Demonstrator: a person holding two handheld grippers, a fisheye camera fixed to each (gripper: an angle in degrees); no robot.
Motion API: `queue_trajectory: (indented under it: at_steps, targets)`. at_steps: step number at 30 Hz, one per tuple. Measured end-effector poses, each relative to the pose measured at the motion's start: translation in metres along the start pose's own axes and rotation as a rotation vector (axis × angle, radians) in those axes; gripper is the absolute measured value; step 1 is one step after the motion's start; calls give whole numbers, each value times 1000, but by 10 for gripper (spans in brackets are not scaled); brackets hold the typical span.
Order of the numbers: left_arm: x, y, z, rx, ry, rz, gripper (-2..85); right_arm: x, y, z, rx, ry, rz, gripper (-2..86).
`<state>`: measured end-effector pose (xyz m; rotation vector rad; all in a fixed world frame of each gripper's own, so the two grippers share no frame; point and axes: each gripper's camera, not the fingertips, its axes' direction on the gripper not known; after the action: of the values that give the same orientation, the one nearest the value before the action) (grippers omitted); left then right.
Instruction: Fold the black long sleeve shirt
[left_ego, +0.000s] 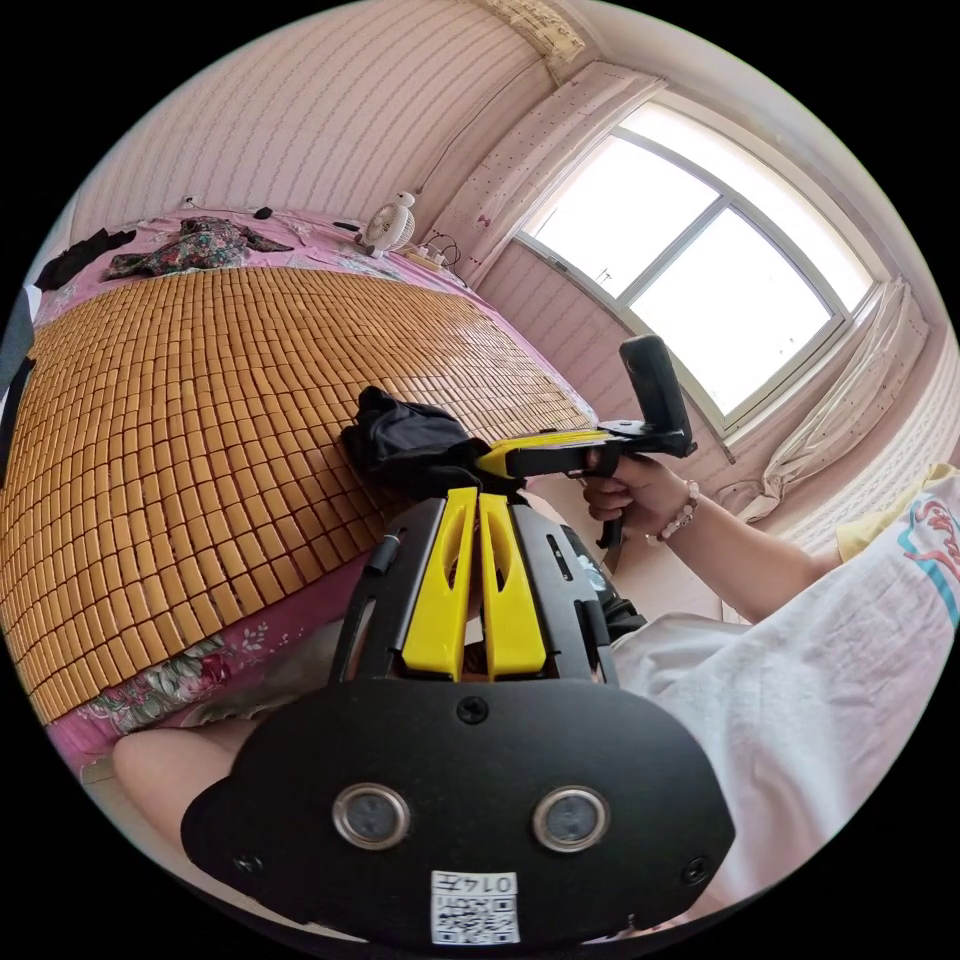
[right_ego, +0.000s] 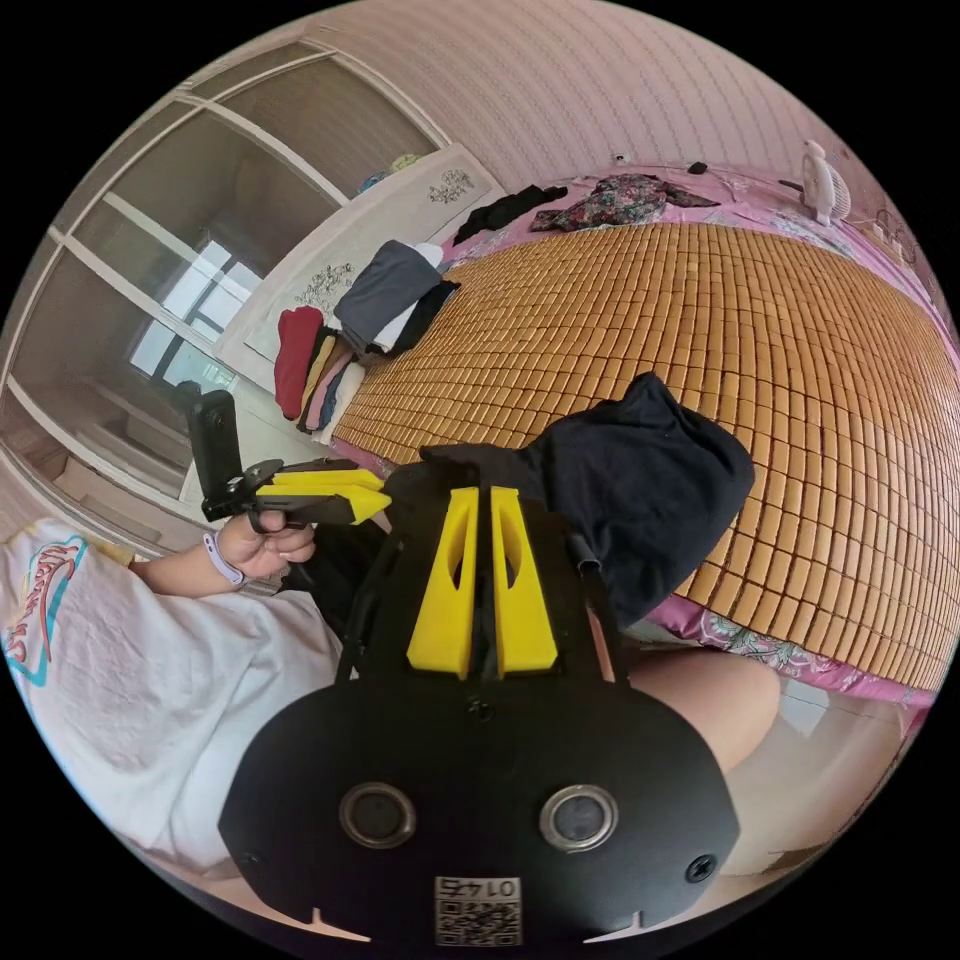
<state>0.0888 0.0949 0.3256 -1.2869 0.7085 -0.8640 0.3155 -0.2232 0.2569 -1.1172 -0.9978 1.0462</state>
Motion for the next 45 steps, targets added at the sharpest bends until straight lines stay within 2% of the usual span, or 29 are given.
queue_trajectory:
  at_steps: [4, 6, 8, 11, 15, 20, 26, 29, 32, 34, 38, 42, 45]
  targets:
    - [2, -26, -30, 29, 11, 13, -7, 43, 24, -64, 252, 21, 184, 20]
    - [6, -37, -43, 42, 26, 24, -7, 76, 65, -103, 406, 38, 353, 21]
    - [14, -50, -53, 58, 55, 37, -7, 99, 99, -119, 458, 76, 470, 21]
    - [29, -66, -52, 58, 111, 35, -7, 127, 144, -117, 376, 139, 627, 22]
    - [54, -84, -44, 40, 181, 65, -7, 143, 179, -107, 307, 199, 739, 68]
    - [79, -113, -38, -7, 191, 76, -7, 160, 189, -113, 366, 259, 811, 120]
    - [104, -145, -59, 15, 162, 80, -7, 176, 229, -133, 545, 298, 947, 118]
    - [114, -155, -66, 21, 166, 74, -7, 198, 256, -111, 446, 154, 1051, 117]
    - [126, -165, -71, 21, 169, 71, -7, 199, 262, -89, 368, -67, 1003, 82]
    - [136, -173, -76, 31, 165, 74, -7, 186, 262, -99, 388, -56, 961, 61]
    - [157, -195, -102, 85, 129, 96, -7, 173, 261, -140, 580, -298, 822, 12]
    - [168, -224, -144, 167, 75, 106, -7, 138, 211, -200, 692, -358, 575, 9]
    - [182, -246, -202, 295, 29, 131, -7, 97, 160, -244, 770, -400, 381, 8]
